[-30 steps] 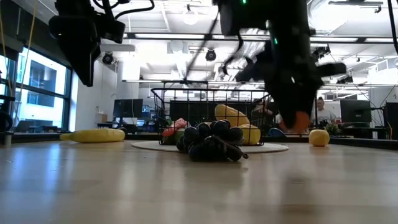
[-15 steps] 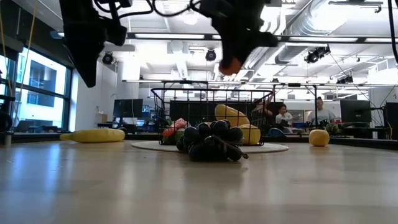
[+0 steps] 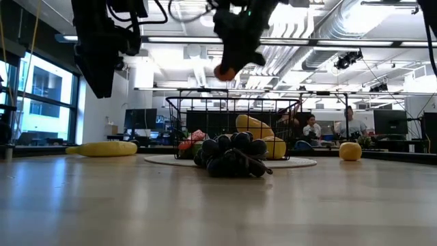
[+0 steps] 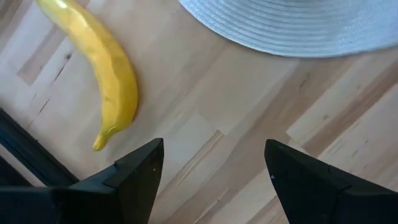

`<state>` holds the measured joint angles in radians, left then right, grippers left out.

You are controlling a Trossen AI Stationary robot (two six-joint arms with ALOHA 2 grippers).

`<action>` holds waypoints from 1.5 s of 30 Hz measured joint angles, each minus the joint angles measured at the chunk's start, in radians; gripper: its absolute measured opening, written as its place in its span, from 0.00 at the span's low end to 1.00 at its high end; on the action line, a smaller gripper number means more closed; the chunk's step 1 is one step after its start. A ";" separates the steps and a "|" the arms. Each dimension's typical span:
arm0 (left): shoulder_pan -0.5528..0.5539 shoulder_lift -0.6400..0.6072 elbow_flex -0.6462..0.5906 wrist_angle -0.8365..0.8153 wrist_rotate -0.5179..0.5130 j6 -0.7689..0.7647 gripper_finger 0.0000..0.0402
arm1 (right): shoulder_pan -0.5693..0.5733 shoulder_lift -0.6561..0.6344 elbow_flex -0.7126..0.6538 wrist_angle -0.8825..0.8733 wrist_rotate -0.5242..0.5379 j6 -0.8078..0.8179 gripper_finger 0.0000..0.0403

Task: Build produce basket
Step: Put the orange into the wire basket, then put the yellow banana into the wire basket

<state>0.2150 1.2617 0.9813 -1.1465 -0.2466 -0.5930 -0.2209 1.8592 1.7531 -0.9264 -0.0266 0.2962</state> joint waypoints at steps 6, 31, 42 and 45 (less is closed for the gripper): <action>0.048 0.000 0.000 -0.001 0.057 -0.070 0.67 | -0.078 0.082 0.000 0.004 -0.118 -0.123 0.28; 0.103 0.000 0.000 -0.001 0.218 -0.109 0.67 | -0.163 0.234 -0.001 -0.034 -0.273 -0.440 0.43; 0.100 0.000 0.000 -0.011 0.212 -0.270 0.67 | -0.179 0.230 0.000 -0.048 -0.268 -0.455 0.46; 0.091 0.000 0.000 -0.012 0.208 -0.331 0.67 | -0.189 0.230 0.000 -0.061 -0.268 -0.459 0.46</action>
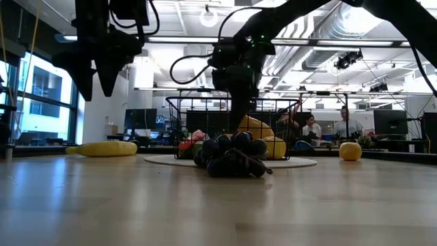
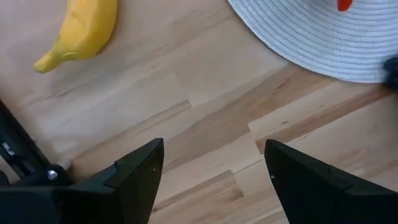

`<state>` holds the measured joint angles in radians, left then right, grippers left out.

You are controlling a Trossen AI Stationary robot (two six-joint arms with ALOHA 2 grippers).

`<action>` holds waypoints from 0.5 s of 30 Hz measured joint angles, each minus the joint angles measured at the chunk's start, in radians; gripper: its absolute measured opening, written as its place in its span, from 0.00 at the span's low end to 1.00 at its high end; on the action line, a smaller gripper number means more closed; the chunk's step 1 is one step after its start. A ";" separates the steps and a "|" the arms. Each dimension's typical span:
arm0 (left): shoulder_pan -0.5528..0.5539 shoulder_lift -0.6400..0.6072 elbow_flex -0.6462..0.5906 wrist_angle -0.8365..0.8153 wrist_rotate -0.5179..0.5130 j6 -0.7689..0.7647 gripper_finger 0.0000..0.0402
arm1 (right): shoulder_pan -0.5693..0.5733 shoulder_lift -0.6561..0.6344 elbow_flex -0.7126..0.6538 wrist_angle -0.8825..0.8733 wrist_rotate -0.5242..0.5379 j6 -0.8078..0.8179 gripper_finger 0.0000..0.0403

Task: Build produce basket
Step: Put the yellow banana into the wire basket

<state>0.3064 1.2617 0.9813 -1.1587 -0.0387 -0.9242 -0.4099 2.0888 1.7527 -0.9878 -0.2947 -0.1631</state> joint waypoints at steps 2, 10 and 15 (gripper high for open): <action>-0.001 0.000 0.000 0.000 -0.013 -0.015 0.67 | -0.006 0.000 0.000 -0.002 0.000 -0.002 0.46; 0.031 0.000 0.000 -0.034 -0.108 0.028 0.67 | -0.018 -0.001 0.000 -0.008 0.000 -0.002 0.46; 0.098 0.000 0.000 -0.049 -0.174 0.104 0.67 | -0.017 -0.001 0.000 -0.018 0.000 -0.002 0.46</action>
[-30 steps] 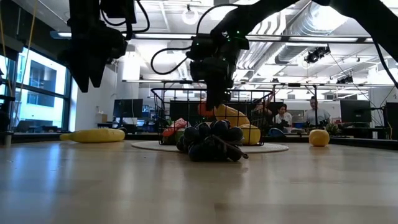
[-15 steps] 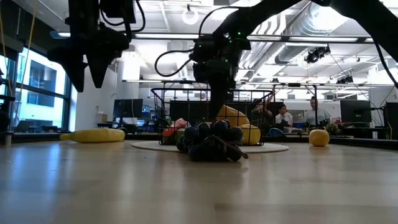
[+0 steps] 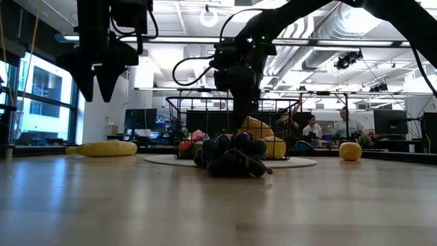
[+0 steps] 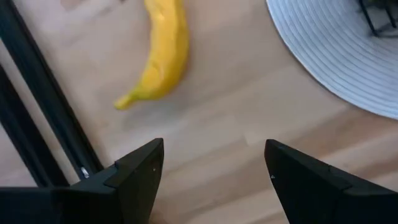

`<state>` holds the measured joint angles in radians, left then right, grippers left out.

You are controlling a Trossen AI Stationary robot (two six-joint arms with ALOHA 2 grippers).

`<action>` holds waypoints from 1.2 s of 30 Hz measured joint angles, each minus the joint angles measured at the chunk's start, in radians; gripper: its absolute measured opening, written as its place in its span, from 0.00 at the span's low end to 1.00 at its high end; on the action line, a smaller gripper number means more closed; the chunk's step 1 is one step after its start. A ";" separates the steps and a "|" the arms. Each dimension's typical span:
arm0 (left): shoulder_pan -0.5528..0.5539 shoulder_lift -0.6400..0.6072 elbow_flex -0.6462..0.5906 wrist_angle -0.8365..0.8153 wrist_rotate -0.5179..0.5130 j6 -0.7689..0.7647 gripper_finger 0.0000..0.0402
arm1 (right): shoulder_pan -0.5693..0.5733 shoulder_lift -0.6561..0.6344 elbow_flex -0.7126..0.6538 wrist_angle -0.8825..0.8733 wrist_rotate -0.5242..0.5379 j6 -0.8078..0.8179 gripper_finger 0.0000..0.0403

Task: Build produce basket
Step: Put the yellow banana into the wire basket

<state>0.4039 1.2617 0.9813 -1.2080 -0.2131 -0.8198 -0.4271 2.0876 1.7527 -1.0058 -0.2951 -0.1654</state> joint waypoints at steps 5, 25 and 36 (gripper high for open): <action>0.079 0.000 0.000 0.010 -0.026 0.111 0.67 | 0.000 0.000 0.000 0.000 0.000 0.007 0.46; 0.310 0.001 -0.302 0.410 -0.014 0.411 0.67 | -0.019 -0.075 0.002 0.030 0.011 0.157 0.46; 0.358 0.062 -0.379 0.534 0.003 0.501 0.67 | -0.025 -0.076 0.002 0.038 0.011 0.192 0.46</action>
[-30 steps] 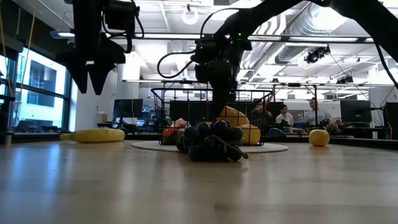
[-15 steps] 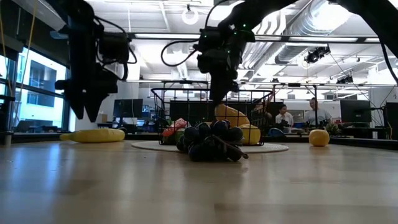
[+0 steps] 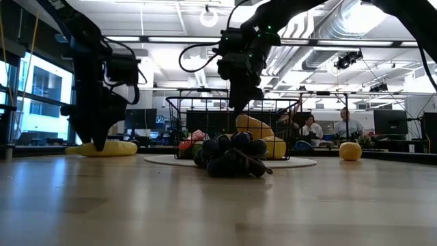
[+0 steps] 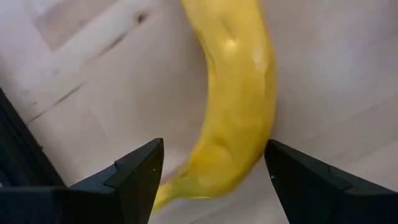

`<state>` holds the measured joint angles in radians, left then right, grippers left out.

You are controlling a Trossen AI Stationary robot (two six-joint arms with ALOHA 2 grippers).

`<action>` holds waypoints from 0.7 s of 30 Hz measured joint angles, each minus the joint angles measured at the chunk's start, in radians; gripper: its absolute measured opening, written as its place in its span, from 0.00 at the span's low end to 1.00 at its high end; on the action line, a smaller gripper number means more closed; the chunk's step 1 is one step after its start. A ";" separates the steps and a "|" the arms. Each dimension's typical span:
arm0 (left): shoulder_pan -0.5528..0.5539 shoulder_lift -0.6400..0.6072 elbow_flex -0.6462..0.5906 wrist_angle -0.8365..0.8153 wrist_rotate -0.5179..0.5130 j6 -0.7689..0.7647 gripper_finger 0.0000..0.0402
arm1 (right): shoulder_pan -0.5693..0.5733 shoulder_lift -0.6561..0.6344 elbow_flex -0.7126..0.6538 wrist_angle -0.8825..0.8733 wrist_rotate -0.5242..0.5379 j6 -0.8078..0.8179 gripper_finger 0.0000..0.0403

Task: Build produce basket
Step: Put the yellow banana into the wire basket

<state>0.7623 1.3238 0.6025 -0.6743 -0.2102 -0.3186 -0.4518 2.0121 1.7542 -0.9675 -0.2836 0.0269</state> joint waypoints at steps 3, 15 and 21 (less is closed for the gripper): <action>0.005 0.051 0.000 0.003 0.001 0.021 0.67 | 0.000 0.000 0.000 0.000 0.000 0.000 0.46; -0.014 0.096 0.011 0.029 0.016 0.116 0.31 | 0.000 0.000 0.000 -0.001 0.000 0.019 0.46; -0.050 0.051 0.039 -0.008 -0.040 0.182 0.26 | -0.001 -0.006 0.005 -0.006 0.000 0.026 0.46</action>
<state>0.7125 1.3752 0.6416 -0.6819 -0.2506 -0.1369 -0.4528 2.0064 1.7593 -0.9735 -0.2840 0.0525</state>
